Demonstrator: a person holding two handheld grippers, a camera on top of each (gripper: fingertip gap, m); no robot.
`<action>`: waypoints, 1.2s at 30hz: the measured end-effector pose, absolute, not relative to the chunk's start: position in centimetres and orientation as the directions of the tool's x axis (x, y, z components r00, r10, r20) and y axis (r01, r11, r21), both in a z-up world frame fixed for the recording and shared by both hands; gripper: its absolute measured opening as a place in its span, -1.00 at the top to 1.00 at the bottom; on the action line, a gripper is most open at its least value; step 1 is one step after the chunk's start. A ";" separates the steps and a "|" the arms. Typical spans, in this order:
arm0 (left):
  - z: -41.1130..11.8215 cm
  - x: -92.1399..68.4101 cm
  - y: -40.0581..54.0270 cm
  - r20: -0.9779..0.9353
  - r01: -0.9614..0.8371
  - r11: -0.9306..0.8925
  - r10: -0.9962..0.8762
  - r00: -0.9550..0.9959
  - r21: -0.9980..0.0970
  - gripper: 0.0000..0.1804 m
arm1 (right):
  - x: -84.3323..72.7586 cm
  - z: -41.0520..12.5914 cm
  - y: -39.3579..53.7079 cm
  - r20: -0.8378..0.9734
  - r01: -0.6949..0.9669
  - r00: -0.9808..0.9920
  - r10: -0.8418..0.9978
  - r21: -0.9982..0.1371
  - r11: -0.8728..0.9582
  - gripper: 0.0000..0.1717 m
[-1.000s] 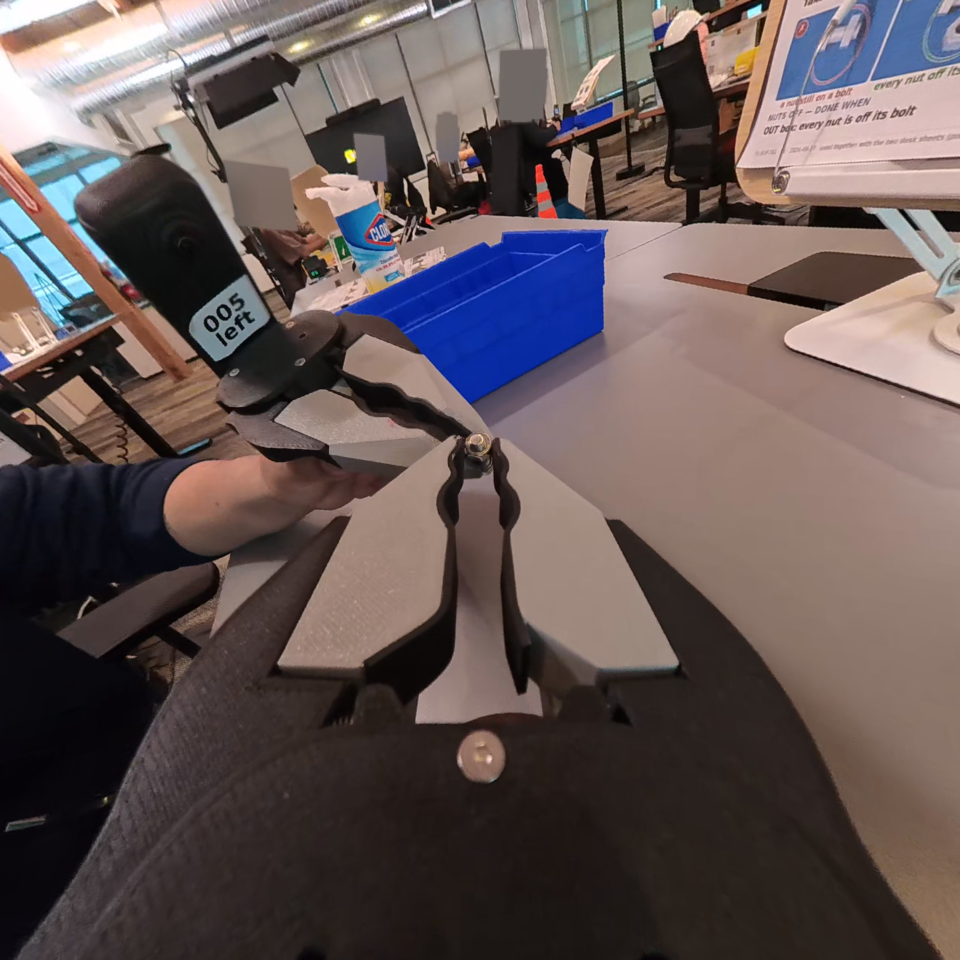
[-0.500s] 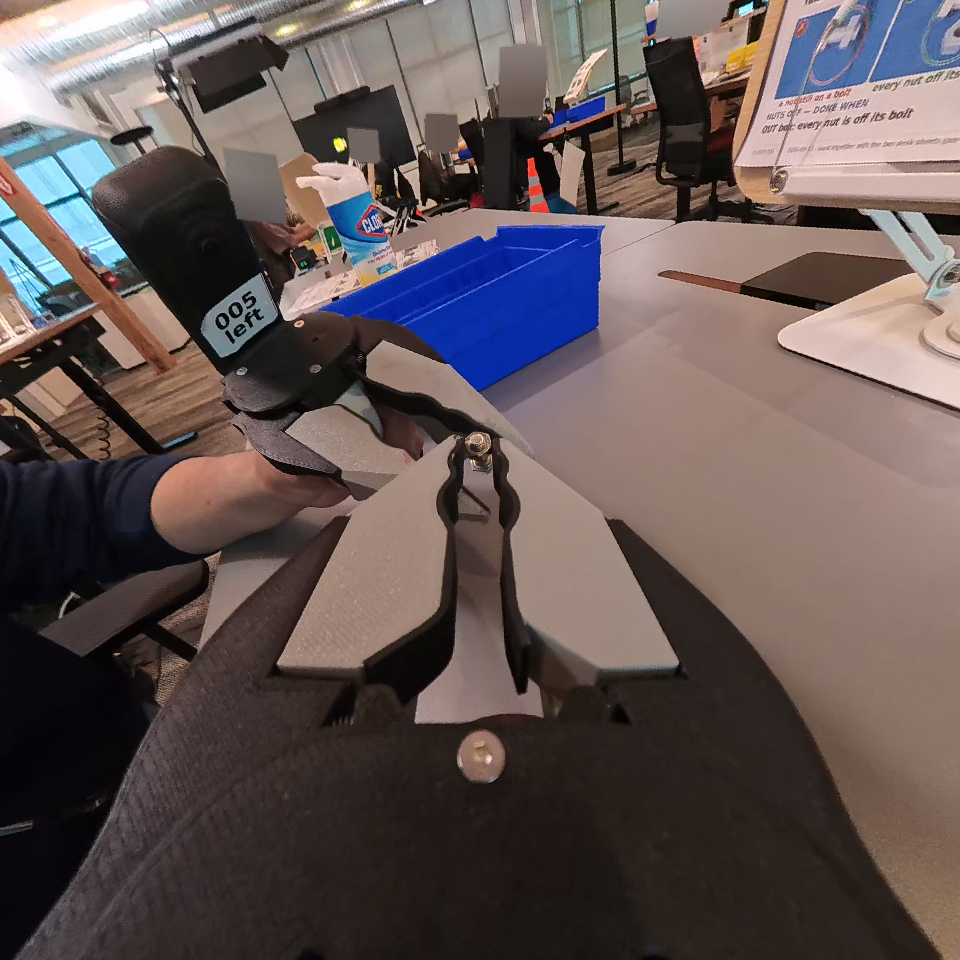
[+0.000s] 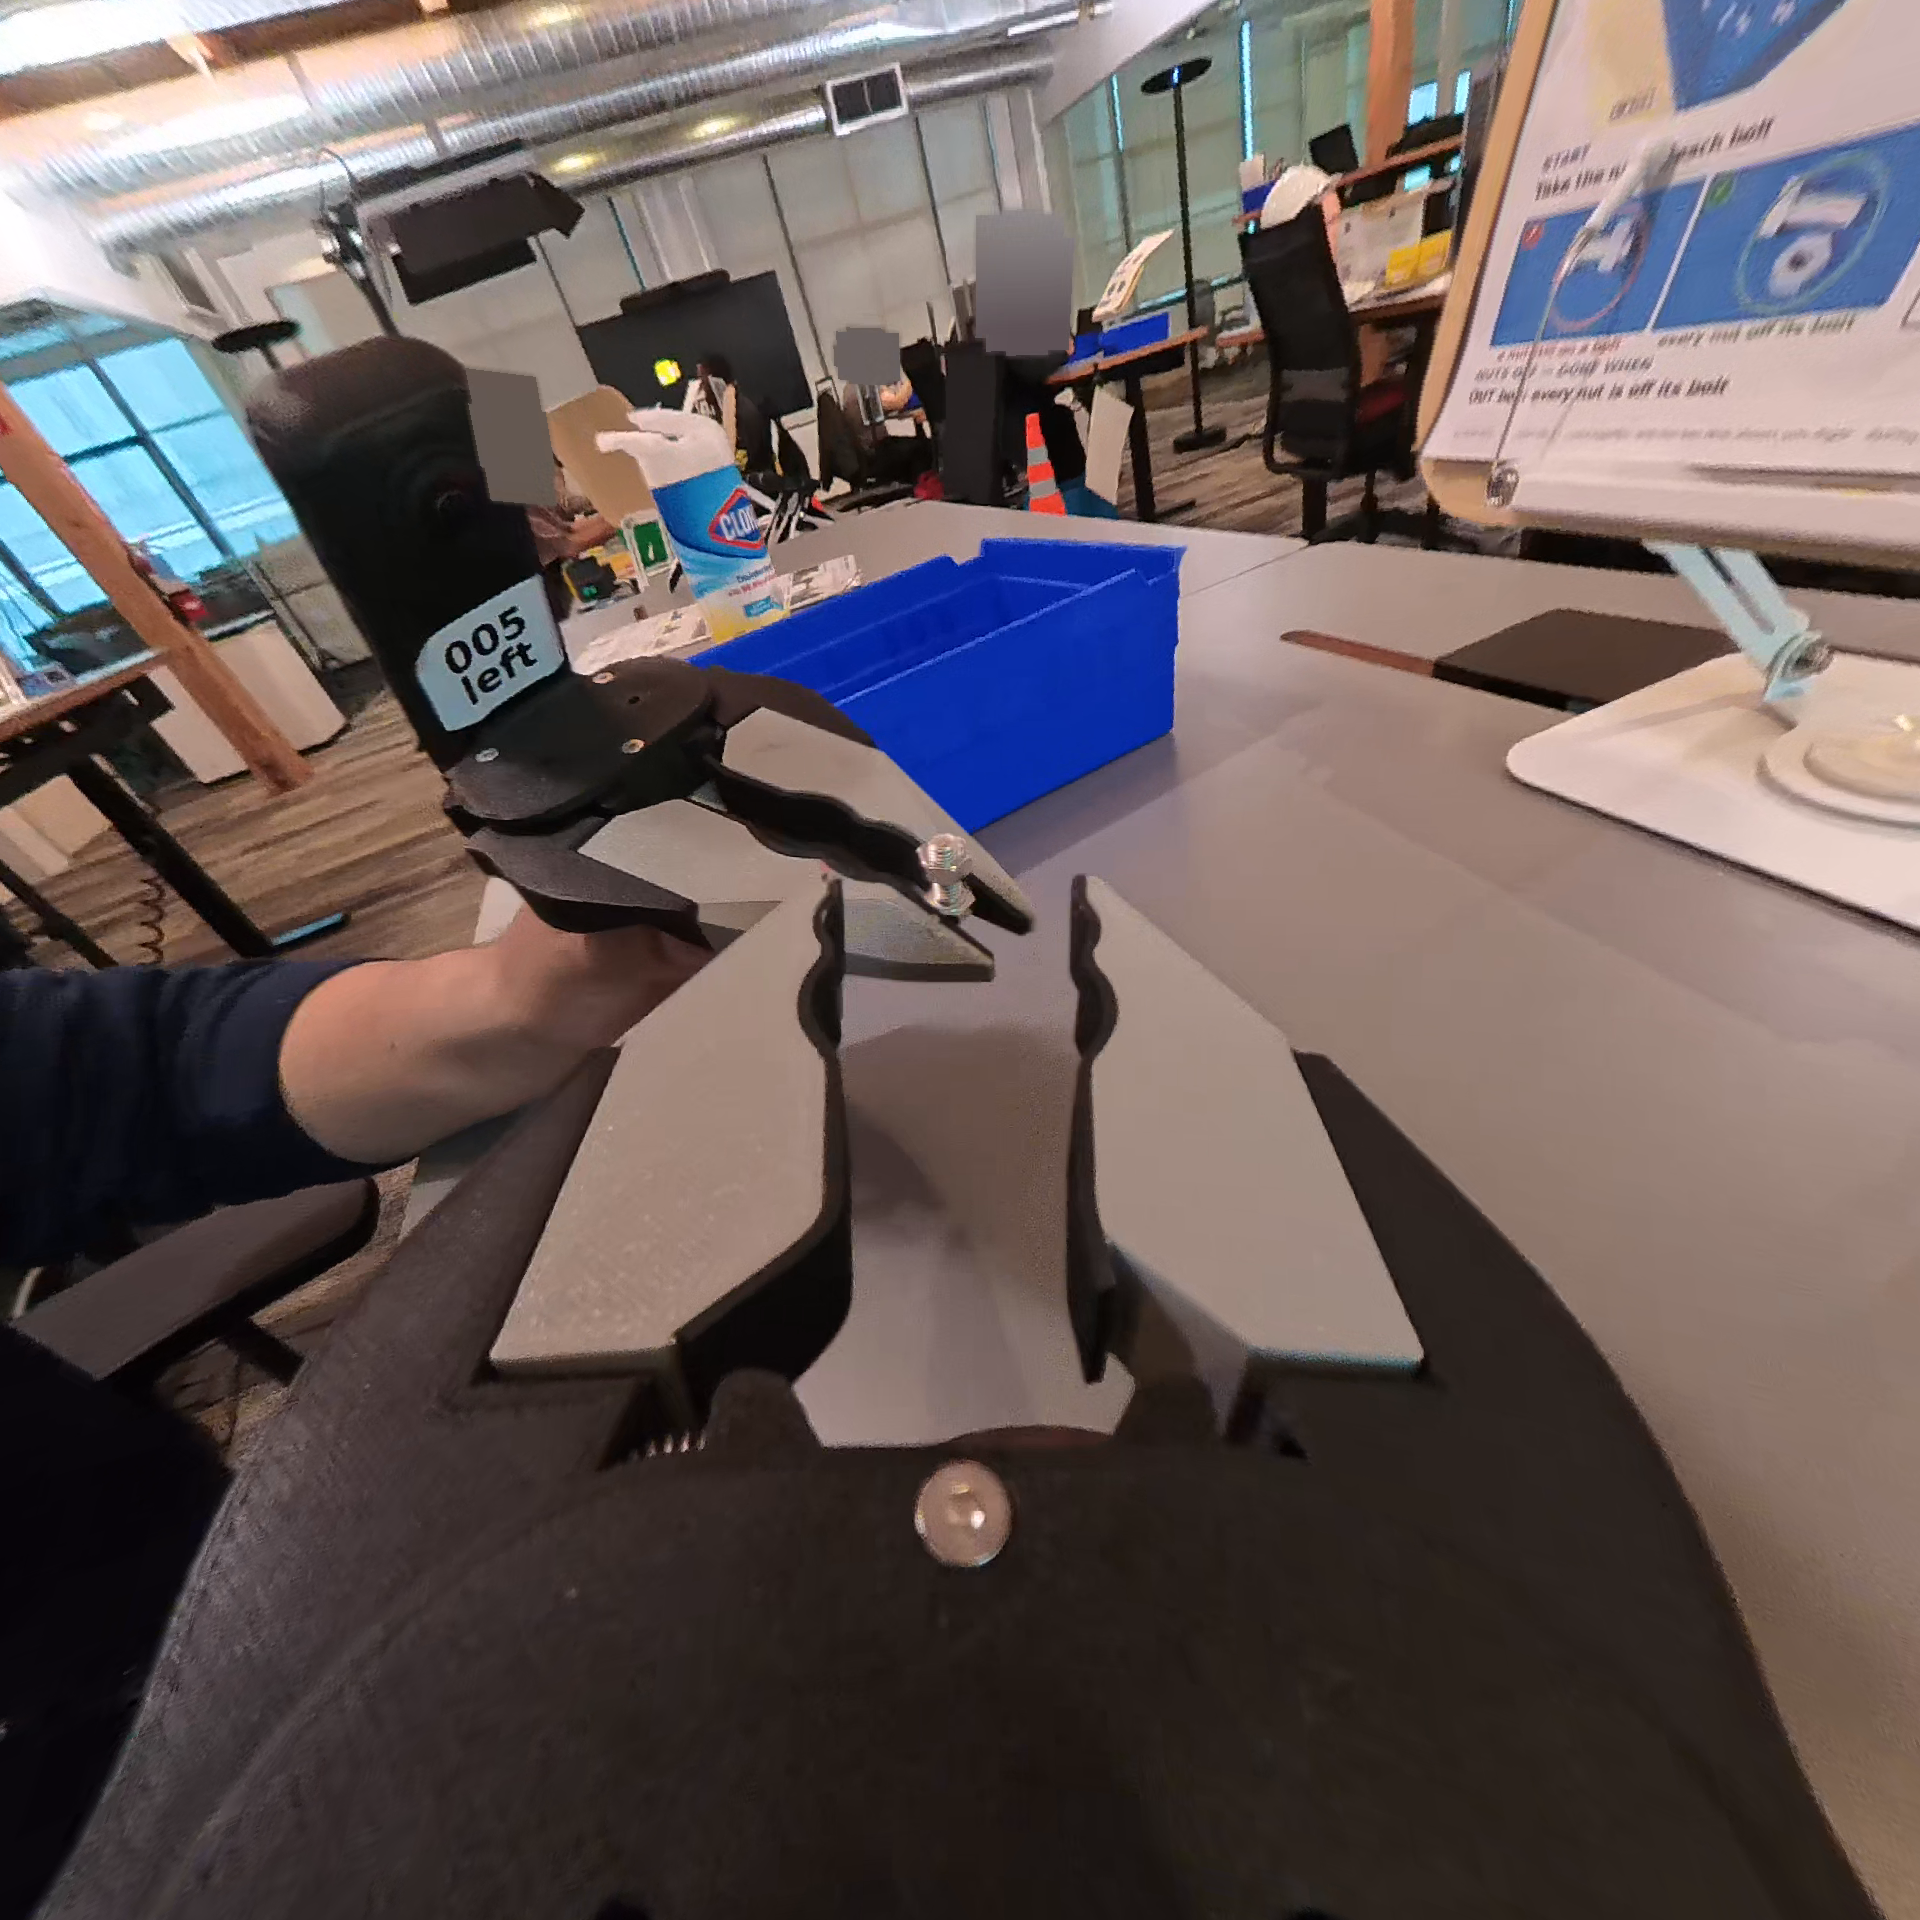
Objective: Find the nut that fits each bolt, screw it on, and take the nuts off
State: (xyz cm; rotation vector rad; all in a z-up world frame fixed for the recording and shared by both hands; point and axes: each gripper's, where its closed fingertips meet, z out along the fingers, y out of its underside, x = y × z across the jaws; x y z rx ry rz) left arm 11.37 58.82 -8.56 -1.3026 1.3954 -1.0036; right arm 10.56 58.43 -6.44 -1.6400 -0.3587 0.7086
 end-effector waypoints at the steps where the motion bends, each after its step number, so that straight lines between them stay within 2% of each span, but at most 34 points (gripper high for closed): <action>1: -8.5 11.3 58.9 -0.097 -0.215 0.092 -0.995 0.014 -0.972 0.91 | 10.3 -6.2 58.3 -0.237 -0.157 0.756 0.610 -0.971 -0.182 0.50; 5: -8.5 11.5 58.1 -0.082 -0.214 0.085 -0.996 -0.022 -0.973 0.91 | 8.3 -6.2 57.7 -0.245 -0.163 0.699 0.672 -0.969 -0.184 0.54; 10: -8.7 12.0 56.2 -0.100 -0.220 0.116 -0.992 -0.082 -0.969 0.92 | 7.2 -5.5 57.4 -0.287 -0.217 0.628 0.723 -0.957 -0.192 0.49; 16: -8.2 11.2 58.7 -0.074 -0.210 0.073 -0.997 -0.007 -0.975 0.91 | 8.8 -5.0 57.3 -0.219 -0.179 0.705 0.674 -0.975 -0.129 0.53; 20: -8.2 11.6 57.3 -0.032 -0.203 0.045 -0.997 -0.065 -0.978 0.92 | 7.5 -4.9 57.6 -0.253 -0.214 0.671 0.697 -0.966 -0.145 0.43; 23: -8.1 12.0 56.4 -0.087 -0.206 0.101 -0.994 -0.072 -0.973 0.92 | 7.4 -5.3 57.8 -0.224 -0.173 0.699 0.679 -0.974 -0.144 0.37; 25: -8.0 11.8 56.7 -0.118 -0.208 0.127 -0.992 -0.052 -0.970 0.91 | 8.4 -4.7 57.7 -0.187 -0.162 0.731 0.656 -0.982 -0.099 0.40; 30: -8.0 11.5 57.4 -0.076 -0.208 0.084 -0.996 -0.044 -0.975 0.92 | 7.9 -5.2 57.2 -0.207 -0.160 0.699 0.685 -0.978 -0.133 0.50; 34: -8.1 11.9 56.2 -0.095 -0.211 0.110 -0.992 -0.080 -0.971 0.92 | 6.3 -5.2 57.3 -0.248 -0.184 0.644 0.724 -0.968 -0.168 0.37; 36: -8.0 11.9 56.1 -0.117 -0.212 0.130 -0.990 -0.073 -0.969 0.92 | 6.4 -5.0 57.3 -0.256 -0.192 0.641 0.723 -0.966 -0.172 0.38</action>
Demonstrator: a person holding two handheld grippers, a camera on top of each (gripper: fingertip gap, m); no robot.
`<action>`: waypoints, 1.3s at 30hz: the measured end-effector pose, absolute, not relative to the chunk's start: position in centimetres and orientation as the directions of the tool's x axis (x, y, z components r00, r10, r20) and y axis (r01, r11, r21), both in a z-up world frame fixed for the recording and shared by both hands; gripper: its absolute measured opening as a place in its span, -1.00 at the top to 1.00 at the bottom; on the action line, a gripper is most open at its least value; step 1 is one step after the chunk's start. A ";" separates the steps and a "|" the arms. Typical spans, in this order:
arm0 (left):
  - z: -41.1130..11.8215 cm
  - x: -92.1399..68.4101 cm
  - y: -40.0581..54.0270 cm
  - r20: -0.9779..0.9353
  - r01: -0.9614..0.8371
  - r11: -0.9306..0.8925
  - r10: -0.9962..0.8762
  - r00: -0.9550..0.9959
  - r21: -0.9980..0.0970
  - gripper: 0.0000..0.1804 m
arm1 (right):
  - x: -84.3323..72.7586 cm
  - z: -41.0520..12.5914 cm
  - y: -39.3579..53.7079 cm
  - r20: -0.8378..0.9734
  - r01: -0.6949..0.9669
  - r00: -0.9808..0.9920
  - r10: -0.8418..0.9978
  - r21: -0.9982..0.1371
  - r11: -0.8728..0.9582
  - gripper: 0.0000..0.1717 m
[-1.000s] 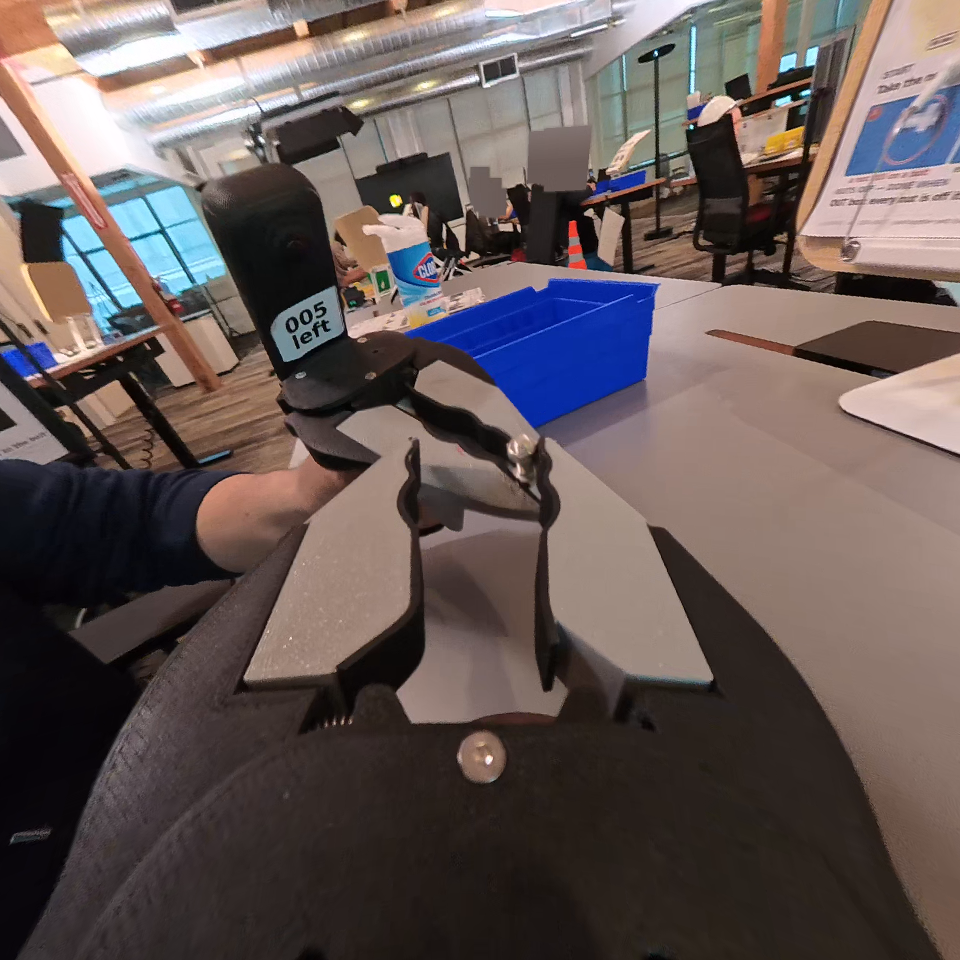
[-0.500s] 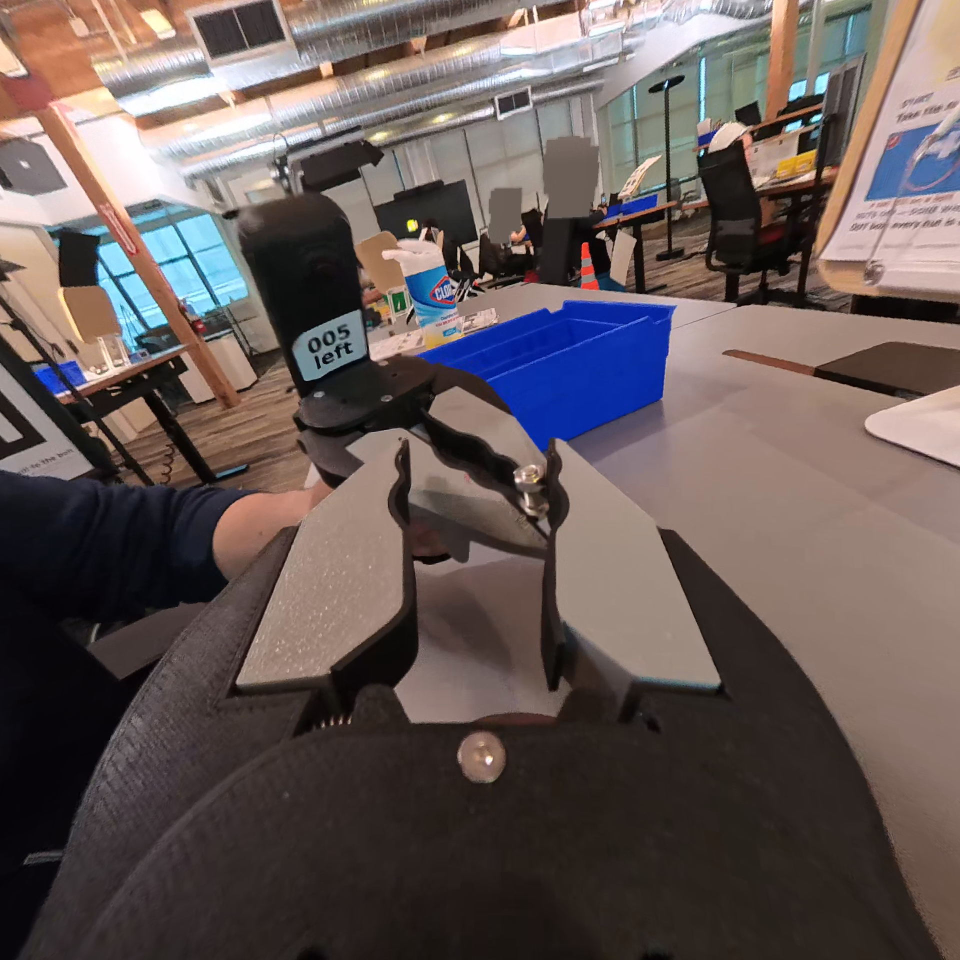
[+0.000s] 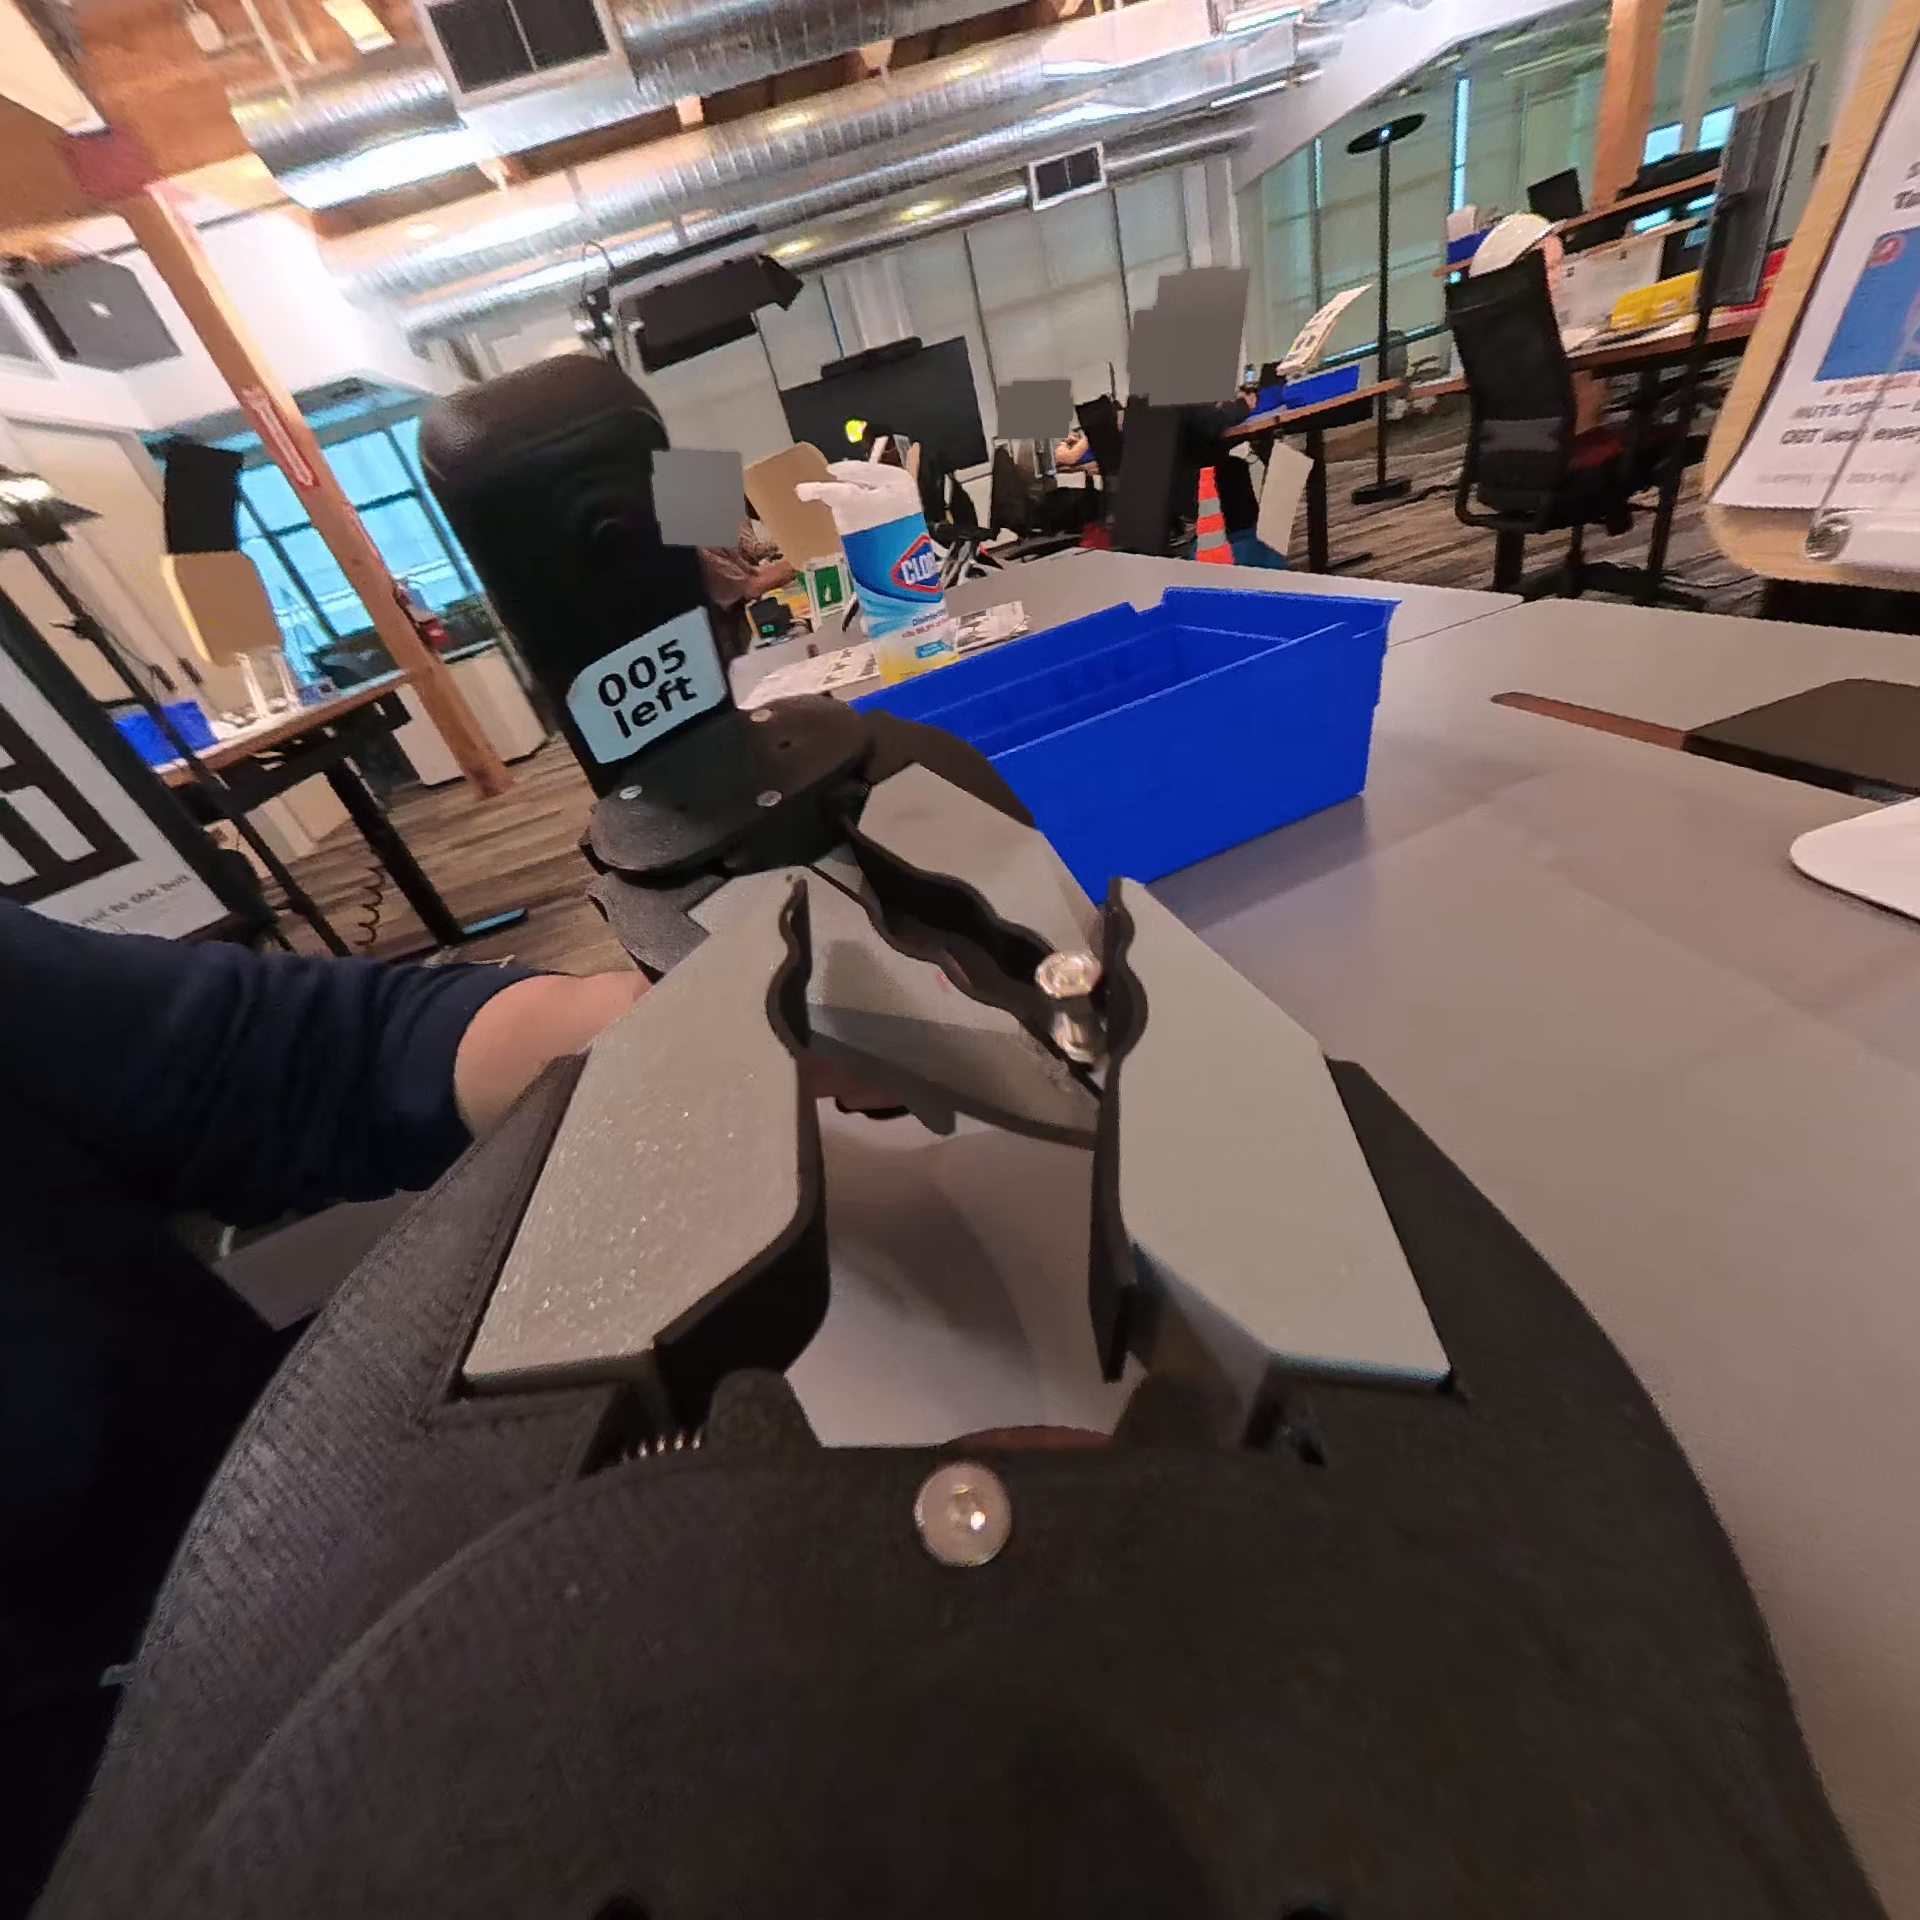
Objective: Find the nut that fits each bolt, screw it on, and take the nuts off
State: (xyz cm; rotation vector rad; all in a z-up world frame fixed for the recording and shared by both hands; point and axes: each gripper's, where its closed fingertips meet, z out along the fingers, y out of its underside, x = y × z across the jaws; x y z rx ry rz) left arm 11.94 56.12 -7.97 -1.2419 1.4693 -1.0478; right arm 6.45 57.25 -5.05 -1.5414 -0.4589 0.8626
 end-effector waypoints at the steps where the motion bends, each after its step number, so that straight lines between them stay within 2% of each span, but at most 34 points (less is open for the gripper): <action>1: -7.8 11.8 56.4 -0.125 -0.210 0.135 -0.990 -0.061 -0.968 0.92 | 6.8 -5.1 57.2 -0.241 -0.180 0.657 0.714 -0.970 -0.161 0.39; 6: -7.6 11.0 58.4 -0.100 -0.215 0.100 -0.995 -0.012 -0.972 0.92 | 7.9 -4.7 57.0 -0.219 -0.178 0.685 0.695 -0.975 -0.132 0.47; 9: -7.8 11.5 57.0 -0.093 -0.224 0.103 -0.994 -0.057 -0.969 0.92 | 6.7 -4.6 57.3 -0.251 -0.209 0.653 0.715 -0.967 -0.149 0.35; 11: -7.9 11.9 56.0 -0.109 -0.226 0.124 -0.991 -0.079 -0.966 0.92 | 6.0 -4.6 57.5 -0.284 -0.228 0.626 0.727 -0.957 -0.178 0.34; 19: -7.5 10.9 58.5 -0.103 -0.219 0.102 -0.995 -0.006 -0.970 0.92 | 7.9 -4.4 57.1 -0.215 -0.181 0.697 0.684 -0.976 -0.122 0.42; 23: -8.2 11.8 56.4 -0.112 -0.240 0.125 -0.991 -0.069 -0.963 0.92 | 5.9 -5.1 57.7 -0.224 -0.162 0.675 0.703 -0.975 -0.154 0.31; 26: -8.2 11.8 56.7 -0.144 -0.248 0.153 -0.988 -0.053 -0.957 0.92 | 6.6 -5.5 57.8 -0.189 -0.121 0.704 0.684 -0.982 -0.146 0.39; 28: -8.0 11.4 57.5 -0.137 -0.240 0.140 -0.990 -0.029 -0.960 0.91 | 7.6 -5.0 57.5 -0.208 -0.152 0.708 0.675 -0.978 -0.141 0.40; 33: -8.1 11.3 57.8 -0.106 -0.242 0.110 -0.994 -0.029 -0.964 0.92 | 8.0 -5.3 57.8 -0.201 -0.146 0.725 0.659 -0.980 -0.139 0.59; 36: -8.5 11.7 56.7 -0.122 -0.253 0.133 -0.991 -0.059 -0.958 0.92 | 6.8 -5.6 58.2 -0.182 -0.113 0.726 0.663 -0.983 -0.145 0.50; 39: -8.6 11.7 56.8 -0.140 -0.257 0.149 -0.989 -0.051 -0.955 0.92 | 7.1 -5.8 58.0 -0.162 -0.092 0.739 0.654 -0.986 -0.140 0.48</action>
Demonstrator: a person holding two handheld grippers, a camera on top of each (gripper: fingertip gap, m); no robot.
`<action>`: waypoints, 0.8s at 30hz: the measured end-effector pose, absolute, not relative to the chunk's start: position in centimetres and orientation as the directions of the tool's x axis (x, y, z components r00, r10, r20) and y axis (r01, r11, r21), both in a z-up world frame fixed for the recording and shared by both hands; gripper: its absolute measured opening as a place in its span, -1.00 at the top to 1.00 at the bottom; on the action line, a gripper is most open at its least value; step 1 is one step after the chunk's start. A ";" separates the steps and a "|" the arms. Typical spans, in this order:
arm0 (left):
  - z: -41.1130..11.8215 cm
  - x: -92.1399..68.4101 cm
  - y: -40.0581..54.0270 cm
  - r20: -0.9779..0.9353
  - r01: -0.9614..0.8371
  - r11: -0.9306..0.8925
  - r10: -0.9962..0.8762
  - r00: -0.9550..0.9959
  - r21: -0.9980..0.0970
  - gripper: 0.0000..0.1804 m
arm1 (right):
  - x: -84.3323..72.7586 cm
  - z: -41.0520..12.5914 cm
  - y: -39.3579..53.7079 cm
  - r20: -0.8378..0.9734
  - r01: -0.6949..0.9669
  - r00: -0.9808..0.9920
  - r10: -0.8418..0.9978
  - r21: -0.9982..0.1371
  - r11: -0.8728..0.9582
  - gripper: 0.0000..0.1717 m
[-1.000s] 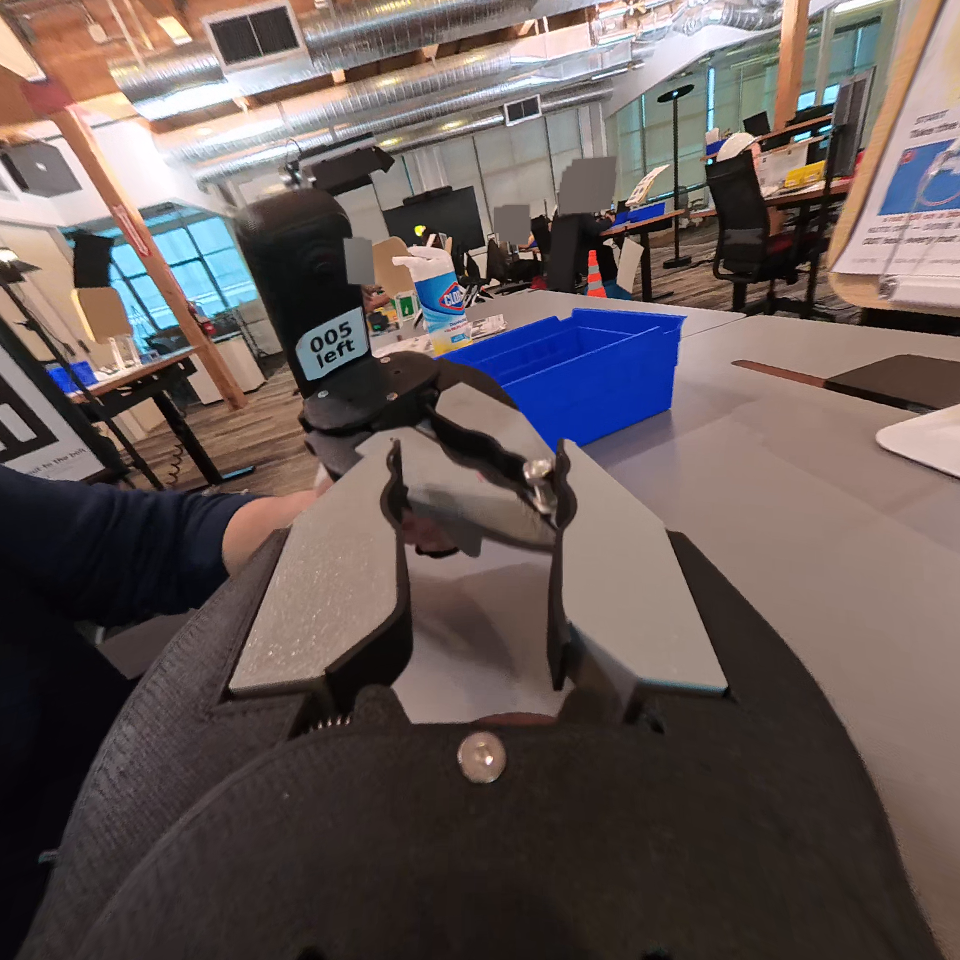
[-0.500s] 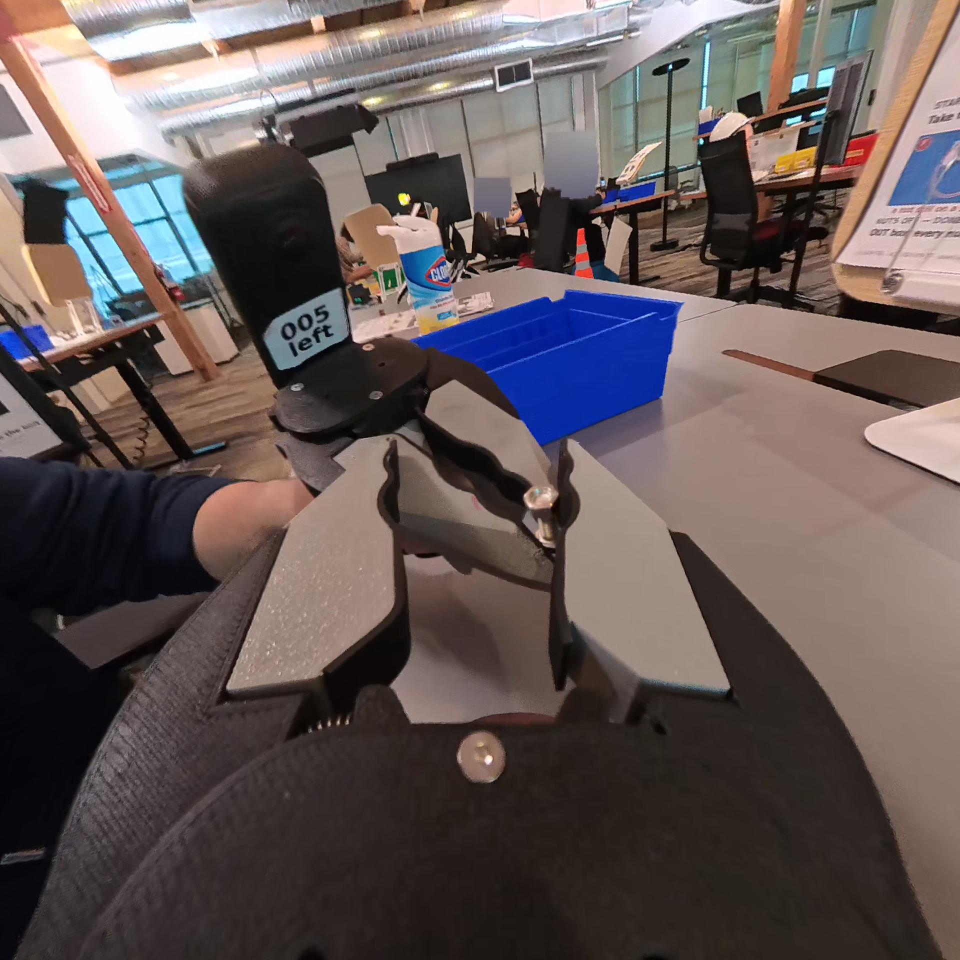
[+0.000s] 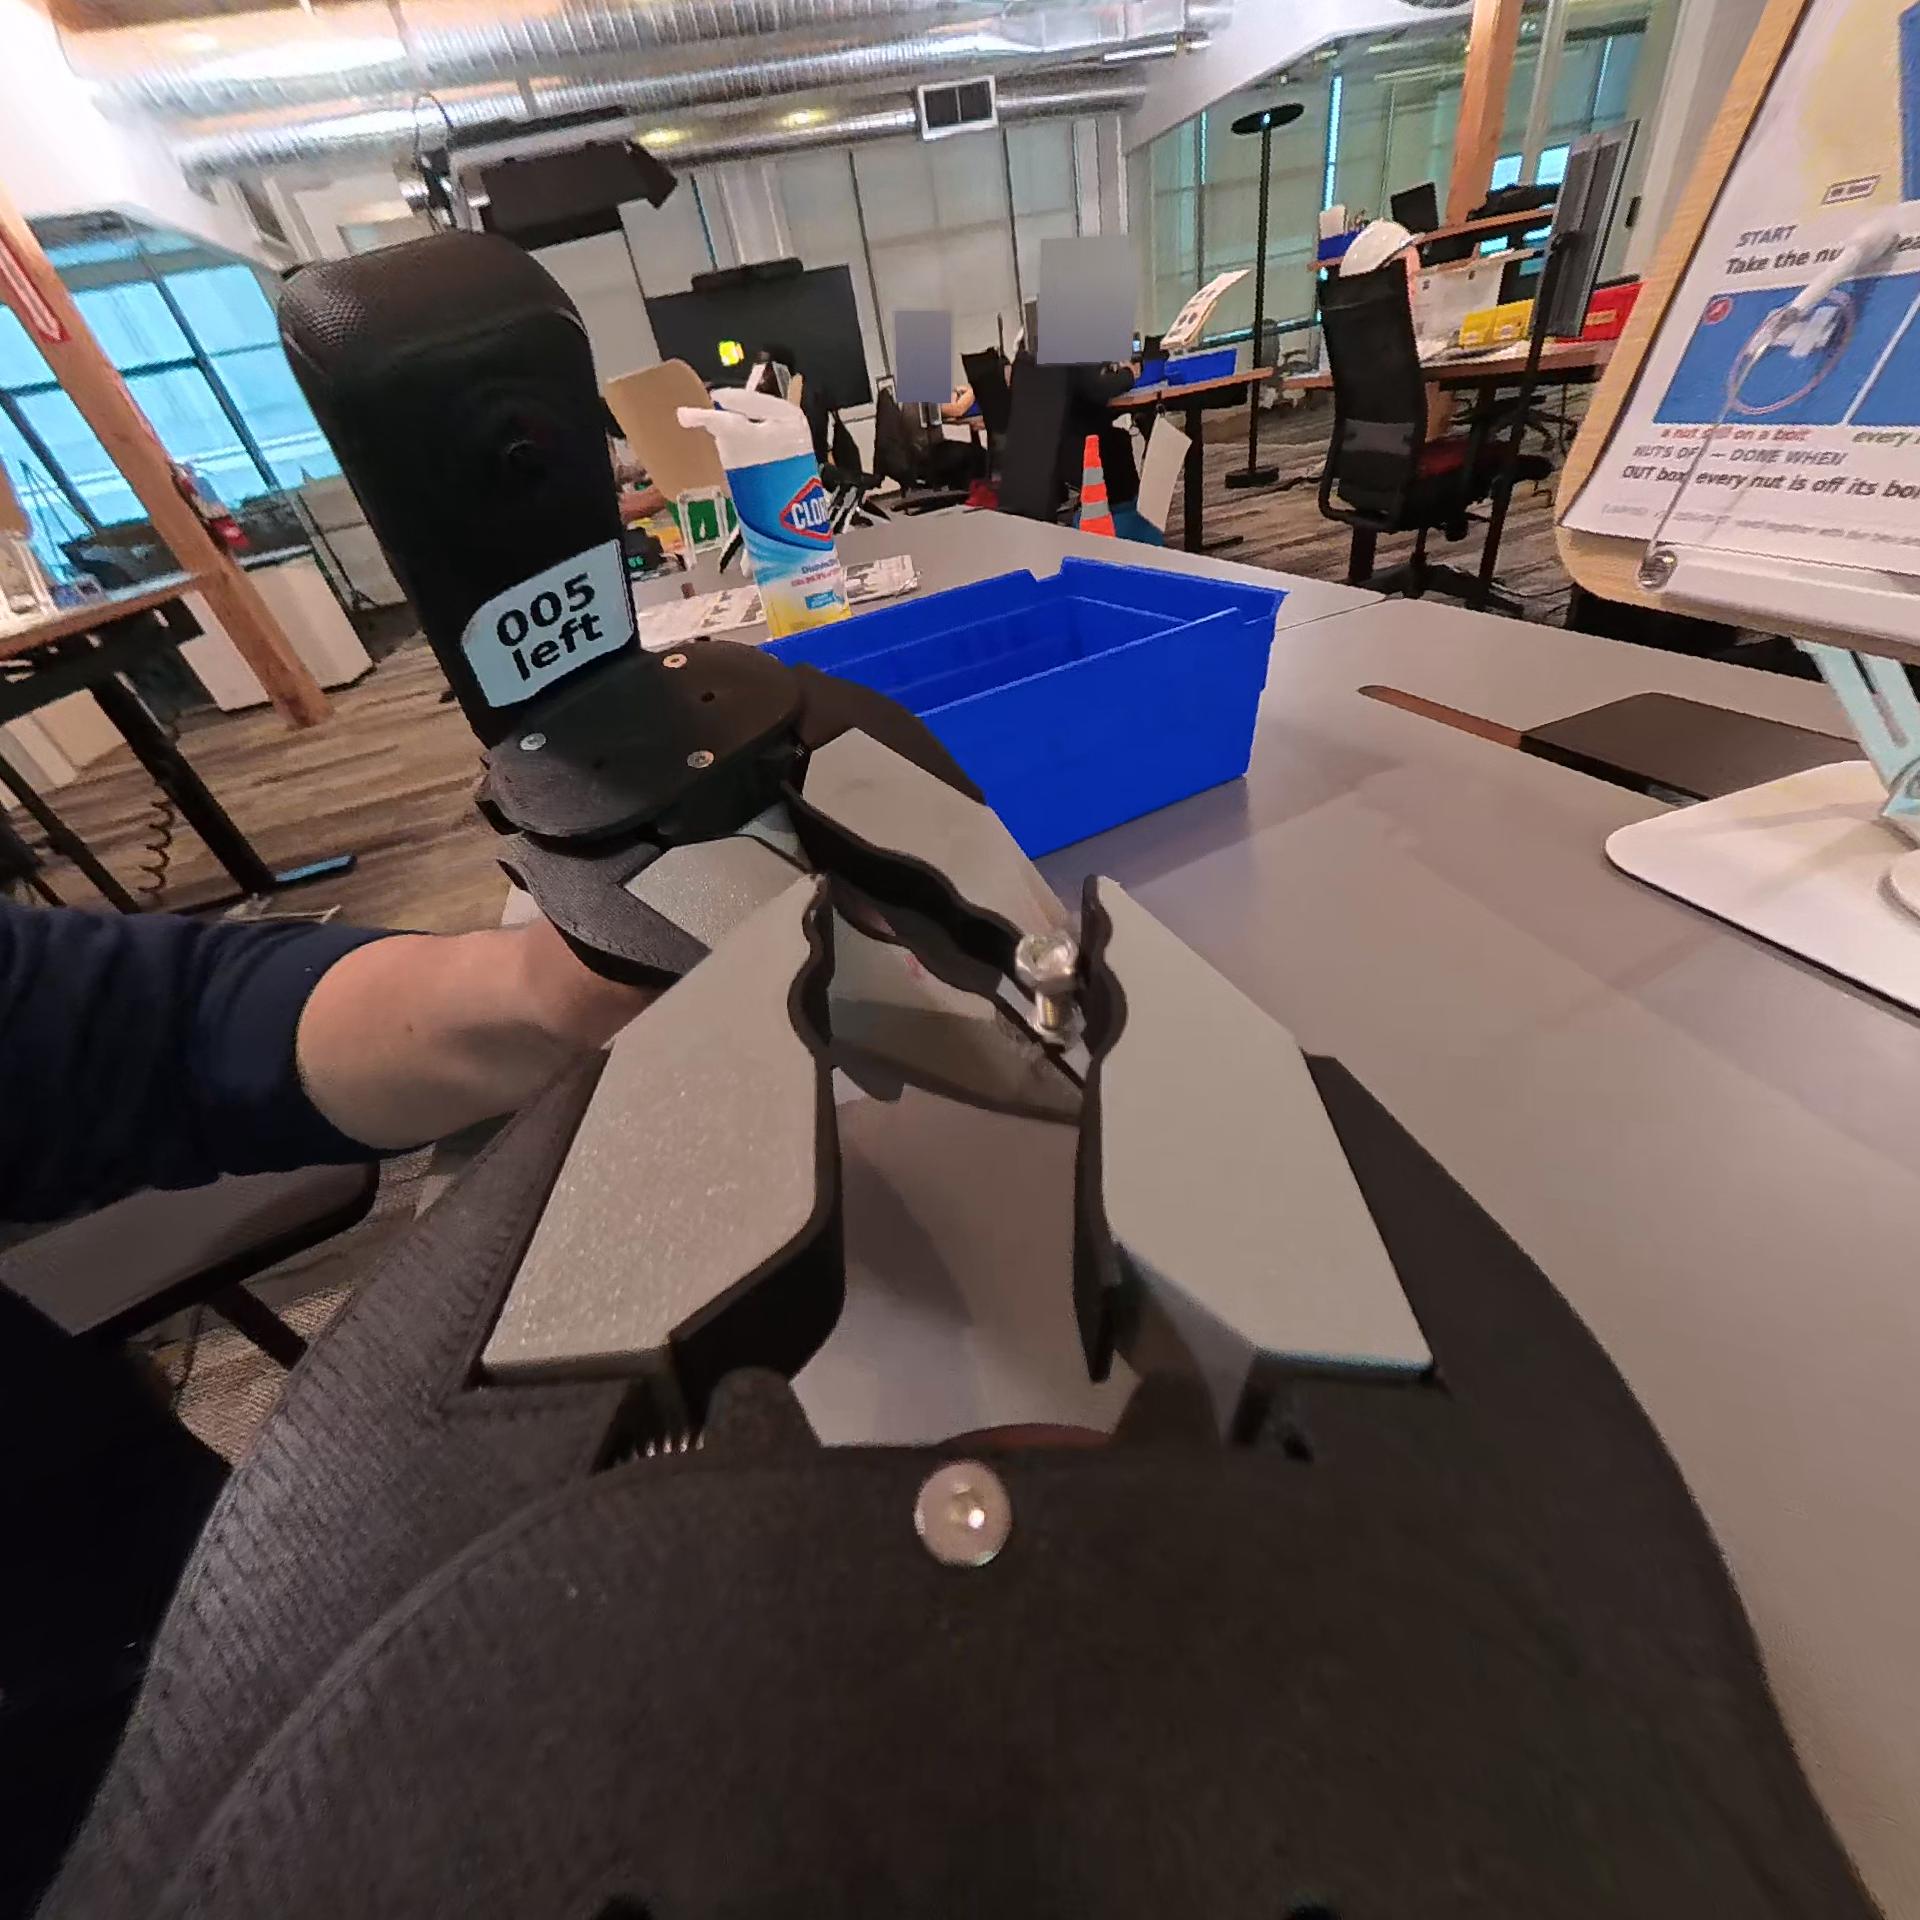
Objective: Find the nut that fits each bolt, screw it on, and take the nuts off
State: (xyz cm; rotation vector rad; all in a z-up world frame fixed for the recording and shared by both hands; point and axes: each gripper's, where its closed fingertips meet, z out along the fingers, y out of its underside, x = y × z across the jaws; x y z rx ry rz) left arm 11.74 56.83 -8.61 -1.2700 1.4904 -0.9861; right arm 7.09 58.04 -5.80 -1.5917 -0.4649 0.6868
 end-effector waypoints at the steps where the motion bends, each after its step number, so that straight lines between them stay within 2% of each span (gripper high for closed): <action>1: -8.6 11.7 57.0 -0.132 -0.255 0.140 -0.990 -0.047 -0.957 0.92 | 7.3 -5.8 58.0 -0.170 -0.102 0.738 0.653 -0.985 -0.142 0.50; 5: -8.3 11.5 57.5 -0.092 -0.241 0.099 -0.995 -0.039 -0.966 0.91 | 8.0 -5.5 58.2 -0.222 -0.160 0.730 0.647 -0.975 -0.155 0.49; 24: -9.1 11.6 58.6 -0.052 -0.239 0.054 -0.999 -0.013 -0.969 0.91 | 9.6 -5.5 58.7 -0.262 -0.216 0.751 0.607 -0.965 -0.150 0.44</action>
